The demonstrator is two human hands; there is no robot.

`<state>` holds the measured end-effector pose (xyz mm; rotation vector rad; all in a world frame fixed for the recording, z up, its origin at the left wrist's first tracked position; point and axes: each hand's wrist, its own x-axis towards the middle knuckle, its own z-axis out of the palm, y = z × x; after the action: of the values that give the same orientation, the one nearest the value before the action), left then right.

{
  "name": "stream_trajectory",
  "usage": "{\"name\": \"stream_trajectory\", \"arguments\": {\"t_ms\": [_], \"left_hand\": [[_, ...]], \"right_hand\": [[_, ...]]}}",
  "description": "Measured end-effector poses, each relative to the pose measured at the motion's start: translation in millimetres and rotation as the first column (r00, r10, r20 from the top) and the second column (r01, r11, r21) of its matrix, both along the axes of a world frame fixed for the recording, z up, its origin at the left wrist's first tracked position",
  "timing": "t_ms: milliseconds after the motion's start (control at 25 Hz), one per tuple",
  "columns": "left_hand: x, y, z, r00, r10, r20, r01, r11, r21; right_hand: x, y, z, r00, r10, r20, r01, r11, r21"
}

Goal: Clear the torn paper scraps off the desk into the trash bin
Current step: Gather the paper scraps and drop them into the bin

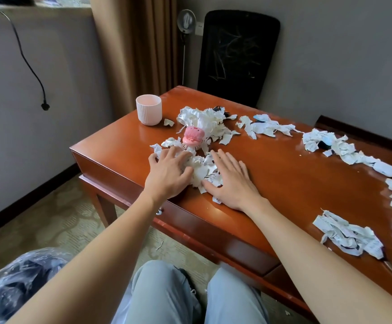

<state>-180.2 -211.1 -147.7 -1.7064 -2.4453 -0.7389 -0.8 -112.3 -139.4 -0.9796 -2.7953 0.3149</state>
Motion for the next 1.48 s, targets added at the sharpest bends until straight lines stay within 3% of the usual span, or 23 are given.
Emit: {"name": "stream_trajectory", "arguments": {"t_ms": [280,600,960,1200,1480], "left_hand": [[0,1,1,1.000,-0.011,-0.009,0.011,1.000,0.004],[1,0,-1,0.998,0.065,0.006,-0.065,0.996,0.053],[5,-4,1,0.997,0.075,-0.036,-0.073,0.995,0.064],[2,1,-3,1.000,0.020,-0.008,-0.020,0.998,-0.062],[1,2,-3,1.000,0.024,-0.016,-0.025,0.997,-0.070]], "right_hand": [[-9,5,-1,0.994,0.043,-0.103,-0.033,0.994,0.101],[-6,8,-8,0.958,-0.180,-0.223,0.222,0.958,0.180],[-5,6,-7,0.951,-0.110,-0.288,0.158,0.976,0.148],[-4,6,-6,0.991,-0.055,-0.120,0.067,0.992,0.102],[-5,11,-10,0.968,-0.099,-0.231,0.126,0.987,0.105]]}}
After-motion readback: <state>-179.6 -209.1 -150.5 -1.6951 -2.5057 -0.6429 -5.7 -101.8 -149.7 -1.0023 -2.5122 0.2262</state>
